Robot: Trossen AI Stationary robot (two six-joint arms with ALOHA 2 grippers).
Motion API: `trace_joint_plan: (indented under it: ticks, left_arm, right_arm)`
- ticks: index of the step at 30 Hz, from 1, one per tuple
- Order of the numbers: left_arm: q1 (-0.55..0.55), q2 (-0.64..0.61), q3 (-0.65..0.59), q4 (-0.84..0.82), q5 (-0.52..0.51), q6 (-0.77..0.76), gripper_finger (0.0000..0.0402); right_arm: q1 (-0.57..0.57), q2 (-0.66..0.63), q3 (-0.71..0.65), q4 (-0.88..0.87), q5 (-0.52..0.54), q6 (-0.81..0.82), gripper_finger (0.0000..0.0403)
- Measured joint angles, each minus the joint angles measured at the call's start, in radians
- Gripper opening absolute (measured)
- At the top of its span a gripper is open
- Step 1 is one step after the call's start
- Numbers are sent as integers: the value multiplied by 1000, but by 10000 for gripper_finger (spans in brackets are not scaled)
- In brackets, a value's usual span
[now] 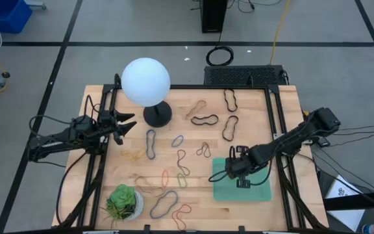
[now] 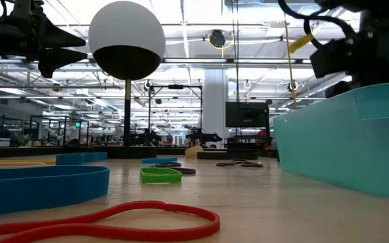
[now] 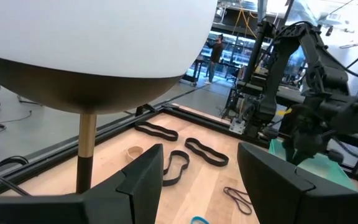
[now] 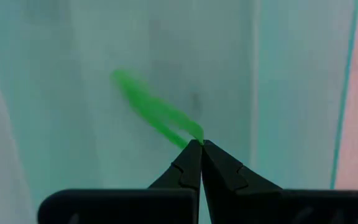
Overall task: Pick and place rubber bands into bin
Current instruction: Put the top green rubber band into the green bin, then put the bottom right black rubber band into the green bin
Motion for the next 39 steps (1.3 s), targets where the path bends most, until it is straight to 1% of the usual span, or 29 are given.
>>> trace_joint_plan:
  ticks: [7, 12, 23, 27, 33, 36, 39]
  left_arm:
    - [0, 0, 0, -16, 0, 1, 212]
    - [0, 0, 0, -15, -2, 3, 212]
    - [0, 0, 0, -14, -3, 2, 212]
    - [0, 0, 0, -14, -2, 2, 212]
    - [0, 0, 0, -23, -2, 2, 212]
    - [0, 0, 0, -23, -2, 1, 212]
    - [0, 0, 0, -23, -2, 0, 212]
  right_arm:
    - [-1, 4, -40, 40, -1, 4, 0]
    - [-1, 4, -43, 45, -1, -1, 1]
    - [-1, 3, -43, 45, 0, 13, 23]
    - [-1, 3, -43, 45, 4, 17, 47]
    - [-1, 3, -42, 39, -3, 13, 108]
    - [-1, -12, -25, 25, -37, 21, 129]
    - [-1, -43, -3, 15, -67, 42, 140]
